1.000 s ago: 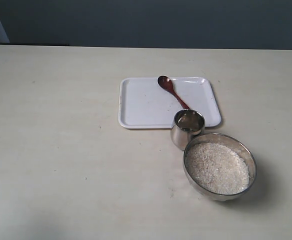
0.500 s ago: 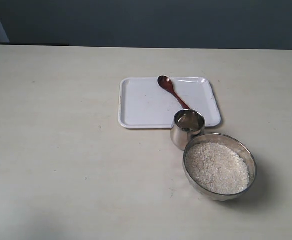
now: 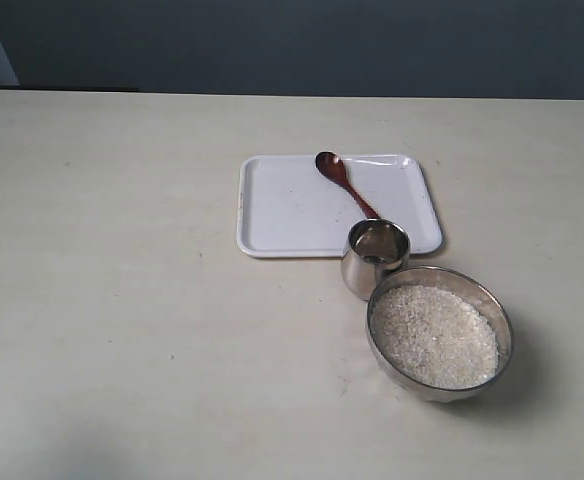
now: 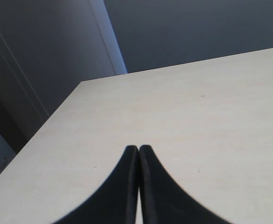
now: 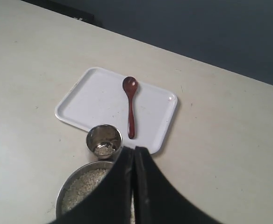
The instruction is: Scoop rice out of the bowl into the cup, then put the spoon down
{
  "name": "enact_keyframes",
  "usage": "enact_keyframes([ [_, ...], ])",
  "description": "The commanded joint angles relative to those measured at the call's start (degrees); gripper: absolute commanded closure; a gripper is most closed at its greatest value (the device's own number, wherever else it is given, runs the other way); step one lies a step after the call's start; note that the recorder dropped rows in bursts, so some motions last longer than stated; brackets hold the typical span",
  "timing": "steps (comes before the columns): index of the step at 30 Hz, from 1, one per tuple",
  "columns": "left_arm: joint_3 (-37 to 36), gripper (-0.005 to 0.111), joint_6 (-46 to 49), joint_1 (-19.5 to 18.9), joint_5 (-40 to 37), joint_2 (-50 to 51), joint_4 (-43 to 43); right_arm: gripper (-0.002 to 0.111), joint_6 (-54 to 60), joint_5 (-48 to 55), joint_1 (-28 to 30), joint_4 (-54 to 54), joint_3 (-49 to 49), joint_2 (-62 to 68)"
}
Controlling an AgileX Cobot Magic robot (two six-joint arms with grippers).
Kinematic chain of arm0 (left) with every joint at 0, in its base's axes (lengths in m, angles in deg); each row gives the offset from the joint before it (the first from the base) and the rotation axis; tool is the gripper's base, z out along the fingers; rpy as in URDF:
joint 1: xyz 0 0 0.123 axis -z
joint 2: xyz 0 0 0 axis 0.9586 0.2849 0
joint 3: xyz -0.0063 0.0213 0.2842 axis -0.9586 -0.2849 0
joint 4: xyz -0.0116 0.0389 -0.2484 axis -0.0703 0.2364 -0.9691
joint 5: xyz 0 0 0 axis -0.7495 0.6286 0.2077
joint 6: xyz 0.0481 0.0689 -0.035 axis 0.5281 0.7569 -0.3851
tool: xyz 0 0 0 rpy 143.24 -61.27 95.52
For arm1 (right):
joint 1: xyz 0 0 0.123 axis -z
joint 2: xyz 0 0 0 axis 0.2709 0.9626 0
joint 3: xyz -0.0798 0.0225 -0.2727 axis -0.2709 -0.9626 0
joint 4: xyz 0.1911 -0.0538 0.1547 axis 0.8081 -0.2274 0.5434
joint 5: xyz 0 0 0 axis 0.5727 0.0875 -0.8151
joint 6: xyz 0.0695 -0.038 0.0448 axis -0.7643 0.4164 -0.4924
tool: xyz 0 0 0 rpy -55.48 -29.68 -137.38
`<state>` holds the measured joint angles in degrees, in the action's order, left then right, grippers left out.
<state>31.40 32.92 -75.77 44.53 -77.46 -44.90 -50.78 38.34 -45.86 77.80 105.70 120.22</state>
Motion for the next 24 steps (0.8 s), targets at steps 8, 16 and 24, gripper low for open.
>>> enact_keyframes([
  [8, 0.14, 0.106, -0.25, -0.10, 0.69, -0.28, 0.18, 0.109, -0.17, -0.61, 10.68, 4.93, -0.03, -5.70],
  [16, 0.14, 0.106, -0.25, -0.10, 0.69, -0.28, 0.18, 0.109, 1.52, -5.76, 28.93, 9.57, -1.34, -14.96],
  [24, 0.14, 0.106, -0.25, -0.10, 0.69, -0.28, 0.18, 0.109, 13.47, -5.86, 41.52, 24.92, -13.98, -25.34],
])
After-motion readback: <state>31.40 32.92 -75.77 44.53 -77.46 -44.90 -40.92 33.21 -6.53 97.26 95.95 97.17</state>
